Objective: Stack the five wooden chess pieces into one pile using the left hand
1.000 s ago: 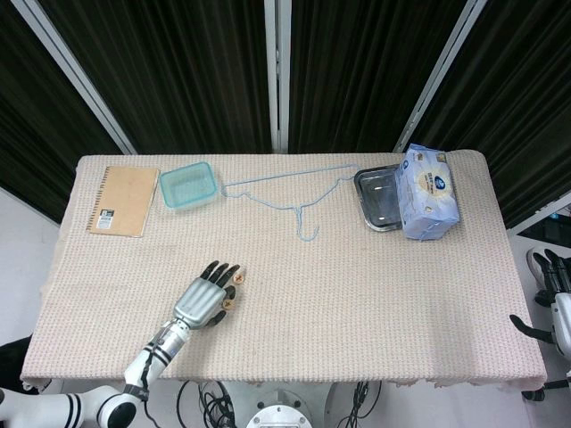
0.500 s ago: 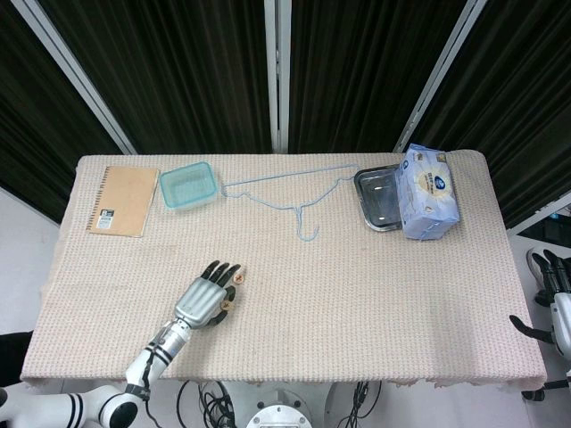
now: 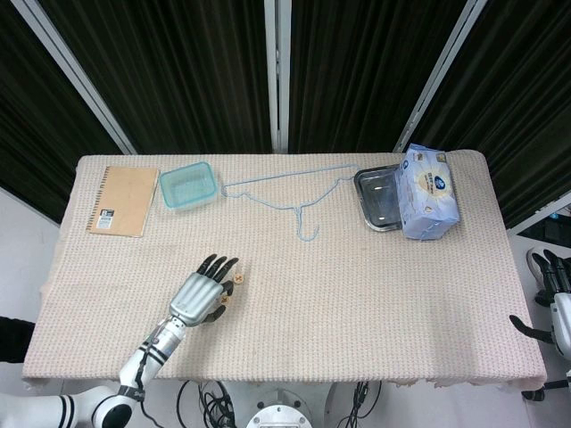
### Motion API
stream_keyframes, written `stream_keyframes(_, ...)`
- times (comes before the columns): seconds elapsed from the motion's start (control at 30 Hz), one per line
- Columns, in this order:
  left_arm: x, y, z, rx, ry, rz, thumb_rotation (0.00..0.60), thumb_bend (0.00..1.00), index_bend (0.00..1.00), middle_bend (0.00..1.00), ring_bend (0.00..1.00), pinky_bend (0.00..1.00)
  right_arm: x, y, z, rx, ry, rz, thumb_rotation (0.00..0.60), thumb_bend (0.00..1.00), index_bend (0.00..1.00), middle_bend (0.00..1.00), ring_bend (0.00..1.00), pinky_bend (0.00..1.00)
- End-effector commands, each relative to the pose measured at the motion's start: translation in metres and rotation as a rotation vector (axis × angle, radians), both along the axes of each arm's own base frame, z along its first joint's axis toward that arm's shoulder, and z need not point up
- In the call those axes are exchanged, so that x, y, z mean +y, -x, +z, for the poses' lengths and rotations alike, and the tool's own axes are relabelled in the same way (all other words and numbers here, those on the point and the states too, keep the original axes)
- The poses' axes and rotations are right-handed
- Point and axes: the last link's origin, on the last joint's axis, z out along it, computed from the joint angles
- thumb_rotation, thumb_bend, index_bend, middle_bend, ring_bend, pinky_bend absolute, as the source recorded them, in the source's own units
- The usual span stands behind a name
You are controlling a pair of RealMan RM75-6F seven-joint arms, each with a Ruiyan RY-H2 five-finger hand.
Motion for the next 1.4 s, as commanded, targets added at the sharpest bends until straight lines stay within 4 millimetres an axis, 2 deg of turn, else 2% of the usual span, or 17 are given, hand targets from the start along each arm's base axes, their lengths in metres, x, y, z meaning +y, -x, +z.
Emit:
stream_keyframes(0.03, 0.0, 0.001, 0.008, 0.006, -0.015, 0.006, 0.6, 0.32, 0.5, 0.01, 0.0, 0.0, 0.0, 0.0, 0.0, 0.0, -0.001, 0.001, 0.6, 0.08, 0.0, 0.0, 0.0, 0.0)
stream_keyframes(0.37, 0.001, 0.012, 0.018, 0.045, -0.04, 0.037, 0.6, 0.32, 0.5, 0.01, 0.0, 0.0, 0.001, -0.001, -0.001, -0.002, -0.009, 0.009, 0.6, 0.08, 0.0, 0.0, 0.0, 0.0)
stream_keyframes(1.4, 0.009, 0.027, 0.021, 0.044, -0.044, 0.098, 0.6, 0.32, 0.5, 0.01, 0.0, 0.0, 0.001, -0.001, -0.002, 0.0, -0.011, 0.006, 0.6, 0.08, 0.0, 0.0, 0.0, 0.0)
